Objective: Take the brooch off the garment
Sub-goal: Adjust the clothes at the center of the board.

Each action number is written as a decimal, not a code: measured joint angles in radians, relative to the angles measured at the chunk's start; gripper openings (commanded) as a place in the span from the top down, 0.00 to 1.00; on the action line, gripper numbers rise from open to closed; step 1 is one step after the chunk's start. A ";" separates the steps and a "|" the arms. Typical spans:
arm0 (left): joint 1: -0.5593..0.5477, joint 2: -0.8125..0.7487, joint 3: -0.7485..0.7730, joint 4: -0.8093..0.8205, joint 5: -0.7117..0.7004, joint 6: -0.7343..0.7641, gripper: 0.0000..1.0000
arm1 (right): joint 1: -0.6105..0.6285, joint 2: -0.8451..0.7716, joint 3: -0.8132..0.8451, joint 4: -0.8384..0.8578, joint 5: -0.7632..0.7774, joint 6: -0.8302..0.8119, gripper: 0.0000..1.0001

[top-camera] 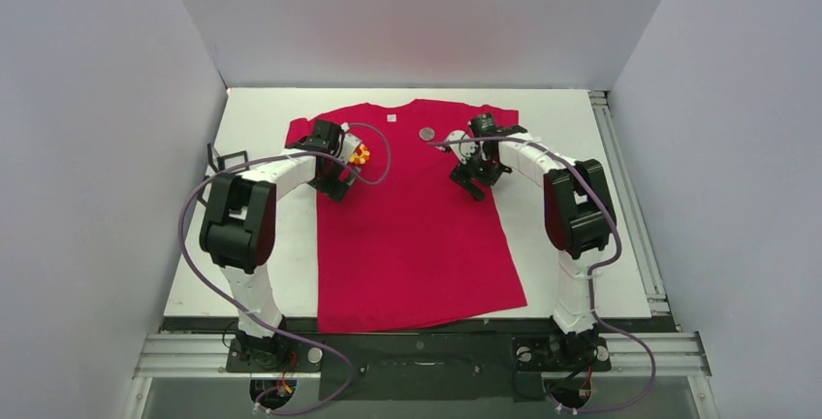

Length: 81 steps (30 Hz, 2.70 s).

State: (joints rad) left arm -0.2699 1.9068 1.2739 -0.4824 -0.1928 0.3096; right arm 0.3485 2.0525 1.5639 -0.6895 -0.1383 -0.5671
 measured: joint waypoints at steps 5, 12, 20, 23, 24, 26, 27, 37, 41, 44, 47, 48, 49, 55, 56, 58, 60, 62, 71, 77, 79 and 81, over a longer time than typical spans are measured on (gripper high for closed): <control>-0.005 -0.023 -0.039 0.042 -0.002 0.031 0.04 | 0.000 -0.080 -0.149 -0.009 0.012 -0.028 0.24; -0.021 -0.109 -0.159 0.085 0.016 0.086 0.04 | 0.023 -0.229 -0.375 -0.066 0.030 -0.055 0.25; -0.085 -0.247 -0.320 0.087 0.055 0.148 0.04 | 0.097 -0.391 -0.560 -0.111 0.038 -0.058 0.25; -0.111 -0.304 -0.378 0.081 0.074 0.166 0.04 | 0.121 -0.444 -0.616 -0.139 0.038 -0.059 0.25; -0.117 -0.321 -0.395 0.076 0.079 0.171 0.04 | 0.127 -0.457 -0.629 -0.151 0.038 -0.060 0.25; -0.122 -0.350 -0.420 0.060 0.093 0.176 0.04 | 0.141 -0.483 -0.653 -0.179 0.034 -0.067 0.25; -0.123 -0.361 -0.429 0.048 0.101 0.175 0.04 | 0.145 -0.494 -0.659 -0.193 0.031 -0.072 0.25; 0.029 -0.392 -0.325 -0.093 0.224 0.078 0.04 | 0.016 -0.455 -0.269 -0.285 -0.126 -0.050 0.27; 0.126 -0.415 -0.234 -0.084 0.237 0.022 0.04 | 0.021 -0.354 -0.060 -0.179 -0.128 0.013 0.29; 0.157 -0.418 -0.194 -0.082 0.233 -0.006 0.04 | 0.058 -0.243 0.047 -0.091 -0.103 0.063 0.29; 0.176 -0.418 -0.188 -0.085 0.235 -0.032 0.04 | 0.082 -0.131 0.115 -0.032 -0.072 0.099 0.29; 0.183 -0.418 -0.188 -0.088 0.236 -0.041 0.04 | 0.088 -0.091 0.135 -0.013 -0.061 0.108 0.30; 0.190 -0.418 -0.188 -0.092 0.237 -0.047 0.04 | 0.092 -0.055 0.153 0.000 -0.048 0.113 0.30; 0.205 -0.450 -0.218 -0.086 0.244 -0.070 0.04 | 0.094 0.071 0.192 0.035 0.027 0.098 0.32; 0.205 -0.460 -0.229 -0.085 0.246 -0.071 0.04 | 0.096 0.079 0.190 0.036 0.043 0.086 0.32; 0.206 -0.473 -0.247 -0.085 0.250 -0.071 0.04 | 0.106 0.085 0.172 0.047 0.077 0.058 0.33; 0.209 -0.476 -0.257 -0.085 0.252 -0.071 0.04 | 0.121 0.085 0.135 0.055 0.111 0.031 0.33; 0.213 -0.478 -0.264 -0.083 0.255 -0.071 0.04 | 0.134 0.085 0.086 0.064 0.135 0.008 0.33; 0.226 -0.494 -0.270 -0.078 0.264 -0.071 0.04 | 0.154 -0.019 -0.108 0.098 0.209 -0.079 0.32; 0.226 -0.495 -0.270 -0.069 0.276 -0.062 0.04 | 0.155 -0.105 -0.221 0.024 0.200 -0.087 0.34; 0.226 -0.495 -0.270 -0.065 0.279 -0.054 0.04 | 0.157 -0.135 -0.262 -0.018 0.191 -0.089 0.36; 0.226 -0.495 -0.270 -0.061 0.282 -0.044 0.04 | 0.157 -0.164 -0.303 -0.063 0.179 -0.089 0.36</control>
State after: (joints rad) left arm -0.0437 1.4120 1.0039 -0.5438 0.0891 0.2653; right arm 0.5056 1.8881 1.2610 -0.7528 0.0410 -0.6563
